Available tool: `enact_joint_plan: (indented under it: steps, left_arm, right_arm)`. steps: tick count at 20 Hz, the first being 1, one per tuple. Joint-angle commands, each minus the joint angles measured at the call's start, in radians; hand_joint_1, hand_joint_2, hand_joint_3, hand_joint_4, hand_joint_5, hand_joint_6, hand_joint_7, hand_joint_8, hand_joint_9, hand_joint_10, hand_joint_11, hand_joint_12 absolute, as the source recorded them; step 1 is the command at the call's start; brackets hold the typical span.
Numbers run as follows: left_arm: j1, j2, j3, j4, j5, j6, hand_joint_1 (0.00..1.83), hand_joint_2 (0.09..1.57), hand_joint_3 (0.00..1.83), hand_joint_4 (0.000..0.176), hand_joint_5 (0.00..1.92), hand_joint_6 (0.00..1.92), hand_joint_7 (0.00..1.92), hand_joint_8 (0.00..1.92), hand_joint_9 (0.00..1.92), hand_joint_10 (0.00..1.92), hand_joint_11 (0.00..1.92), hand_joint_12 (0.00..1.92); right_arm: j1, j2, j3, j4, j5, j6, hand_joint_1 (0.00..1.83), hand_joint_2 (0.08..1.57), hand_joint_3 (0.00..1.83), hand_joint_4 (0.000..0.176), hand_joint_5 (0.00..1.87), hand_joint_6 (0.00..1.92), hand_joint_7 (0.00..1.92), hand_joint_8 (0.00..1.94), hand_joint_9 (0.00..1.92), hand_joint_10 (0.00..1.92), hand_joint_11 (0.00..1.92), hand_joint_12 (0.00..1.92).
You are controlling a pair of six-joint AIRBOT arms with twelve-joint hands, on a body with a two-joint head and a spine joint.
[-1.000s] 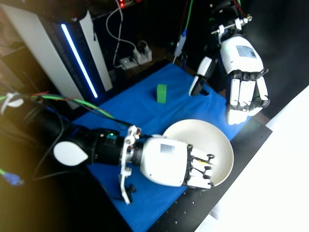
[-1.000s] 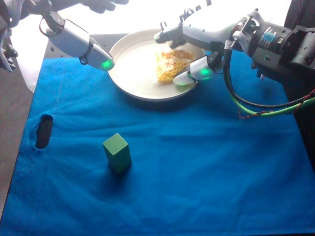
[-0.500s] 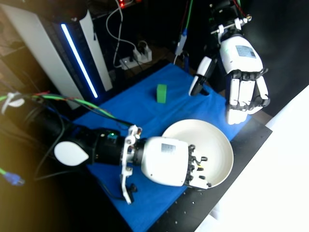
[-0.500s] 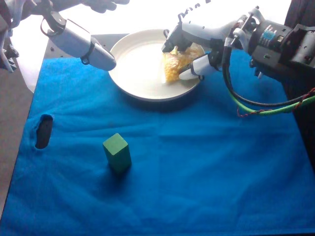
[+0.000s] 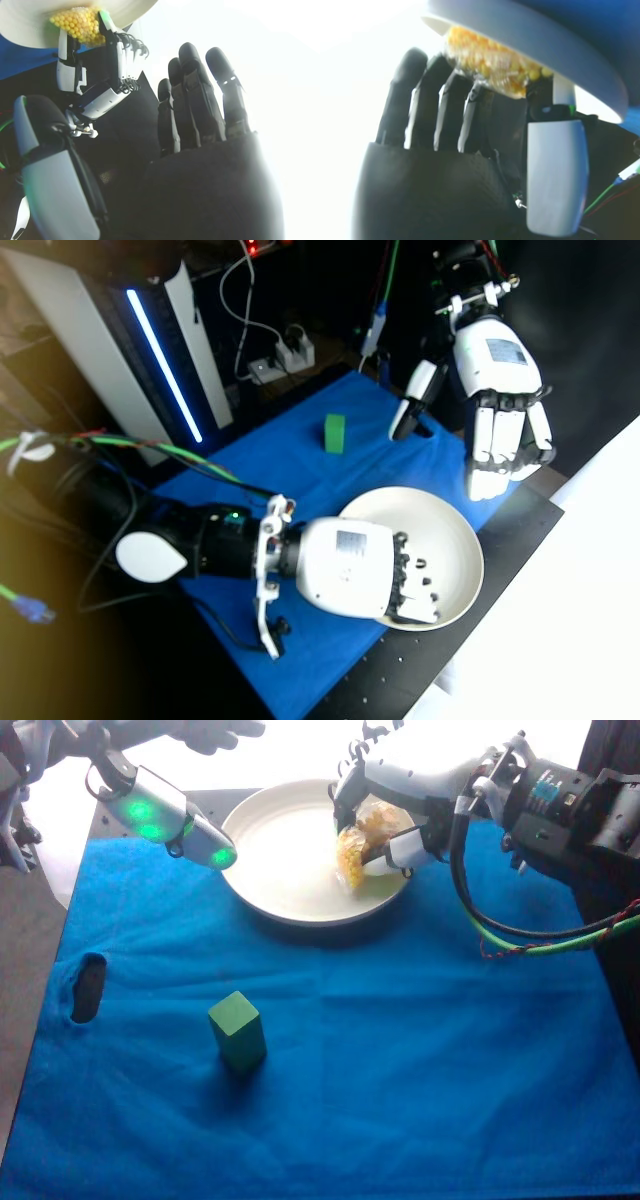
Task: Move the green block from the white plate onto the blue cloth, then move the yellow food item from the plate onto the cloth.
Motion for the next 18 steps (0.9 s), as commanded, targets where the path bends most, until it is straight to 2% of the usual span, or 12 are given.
enact_joint_plan:
  steps: [1,2,4,5,6,8,9,11,12,14,17,18]
  left_arm:
    - [-0.001,-0.005,0.008,-0.025,-0.085,-0.003,0.85,0.76,0.0,0.039,0.4,0.0,0.55,0.01,0.61,0.01,0.06,1.23]
    - [0.004,-0.007,0.012,-0.029,-0.079,-0.003,0.85,0.75,0.0,0.032,0.39,0.0,0.54,0.0,0.61,0.01,0.06,1.23]
    - [0.006,-0.008,0.019,-0.033,-0.069,-0.003,0.84,0.75,0.0,0.037,0.38,0.0,0.52,0.0,0.57,0.0,0.06,1.19]
    - [0.008,-0.008,0.023,-0.035,-0.063,-0.003,0.83,0.74,0.0,0.038,0.39,0.0,0.53,0.0,0.59,0.0,0.1,1.14]
    - [0.011,-0.008,0.029,-0.037,-0.056,-0.003,0.84,0.74,0.0,0.032,0.39,0.0,0.53,0.0,0.59,0.0,0.1,1.12]
    - [0.017,-0.007,0.038,-0.048,-0.05,-0.003,0.85,0.75,0.0,0.033,0.39,0.0,0.53,0.0,0.58,0.0,0.1,1.12]
    - [0.023,-0.004,0.041,-0.056,-0.048,-0.003,0.84,0.79,0.0,0.055,0.37,0.0,0.52,0.0,0.57,0.0,0.12,1.02]
    - [0.03,0.0,0.044,-0.062,-0.042,-0.003,0.85,0.79,0.0,0.059,0.37,0.0,0.53,0.0,0.58,0.0,0.13,1.01]
    - [0.034,0.003,0.044,-0.065,-0.041,-0.003,0.87,0.82,0.01,0.065,0.38,0.0,0.51,0.0,0.57,0.0,0.16,0.98]
    - [0.038,0.006,0.044,-0.071,-0.041,-0.002,0.89,0.82,0.01,0.064,0.39,0.0,0.51,0.0,0.58,0.0,0.18,0.98]
    - [0.047,0.012,0.042,-0.085,-0.042,-0.001,0.86,0.78,0.0,0.061,0.43,0.0,0.59,0.0,0.66,0.01,0.23,0.95]
    - [0.054,0.015,0.041,-0.094,-0.044,0.002,0.84,0.75,0.0,0.061,0.42,0.0,0.56,0.0,0.64,0.0,0.23,0.94]
  right_arm:
    - [0.025,0.013,-0.012,0.029,0.133,-0.003,1.17,1.09,0.0,0.0,1.01,0.92,0.87,0.12,0.62,0.54,0.22,1.45]
    - [0.033,0.033,-0.037,0.029,0.158,-0.003,1.17,1.1,0.0,0.0,1.0,0.92,0.82,0.06,0.54,0.47,0.06,1.56]
    - [0.042,0.061,-0.076,0.029,0.199,-0.003,1.14,1.1,0.0,0.0,1.01,0.92,0.83,0.01,0.56,0.24,0.0,1.43]
    - [0.046,0.075,-0.096,0.03,0.223,-0.003,1.05,1.04,0.0,0.0,0.87,0.4,0.8,0.0,0.6,0.2,0.01,1.44]
    - [0.053,0.098,-0.127,0.03,0.256,-0.003,1.17,1.04,0.02,0.0,1.05,0.66,0.89,0.01,0.76,0.12,0.24,1.19]
    - [0.065,0.136,-0.18,0.03,0.3,-0.003,1.17,1.06,0.0,0.0,1.06,0.79,0.92,0.01,0.79,0.09,0.27,1.18]
    - [0.069,0.16,-0.215,0.03,0.326,-0.003,1.21,0.99,0.0,0.0,0.89,0.12,1.0,0.01,0.91,0.07,0.39,1.12]
    - [0.071,0.198,-0.266,0.03,0.367,-0.003,1.2,0.99,0.0,0.0,0.89,0.04,0.91,0.0,0.8,0.02,0.2,1.23]
    - [0.071,0.232,-0.311,0.03,0.391,-0.003,1.19,1.0,0.0,0.0,0.94,0.02,0.83,0.01,0.77,0.02,0.06,1.58]
    - [0.071,0.281,-0.374,0.027,0.42,-0.003,1.19,1.0,0.0,0.0,0.95,0.01,0.93,0.05,0.87,0.08,0.18,1.62]
    - [0.071,0.365,-0.459,-0.017,0.464,-0.003,1.16,1.02,0.0,0.0,0.92,0.0,0.98,0.05,0.92,0.14,0.42,1.37]
    - [0.07,0.397,-0.488,-0.031,0.472,-0.003,1.15,1.08,0.0,0.0,1.04,0.82,0.95,0.01,0.86,0.14,0.44,1.29]
